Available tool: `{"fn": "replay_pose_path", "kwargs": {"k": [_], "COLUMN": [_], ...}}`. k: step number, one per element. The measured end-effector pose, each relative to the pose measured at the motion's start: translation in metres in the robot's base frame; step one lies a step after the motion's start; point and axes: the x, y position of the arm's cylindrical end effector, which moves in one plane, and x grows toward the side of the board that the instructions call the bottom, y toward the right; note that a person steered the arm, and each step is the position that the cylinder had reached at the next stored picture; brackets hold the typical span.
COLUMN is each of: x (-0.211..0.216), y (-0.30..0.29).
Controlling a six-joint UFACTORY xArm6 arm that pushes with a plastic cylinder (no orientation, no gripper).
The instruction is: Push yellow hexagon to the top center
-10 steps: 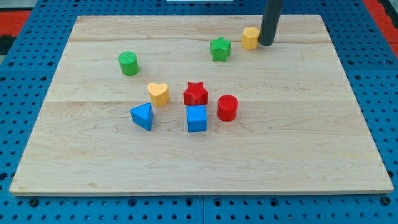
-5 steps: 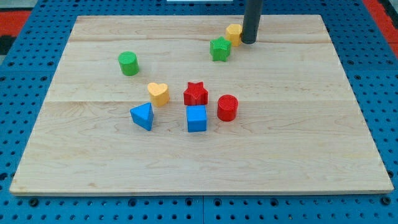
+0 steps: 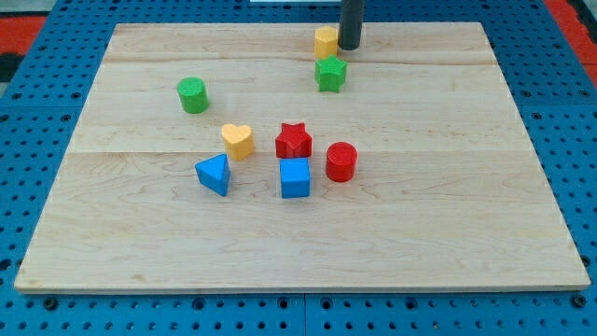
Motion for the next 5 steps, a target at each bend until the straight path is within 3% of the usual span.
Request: {"fn": "replay_pose_path", "kwargs": {"k": [5], "x": [-0.015], "y": [-0.033]}}
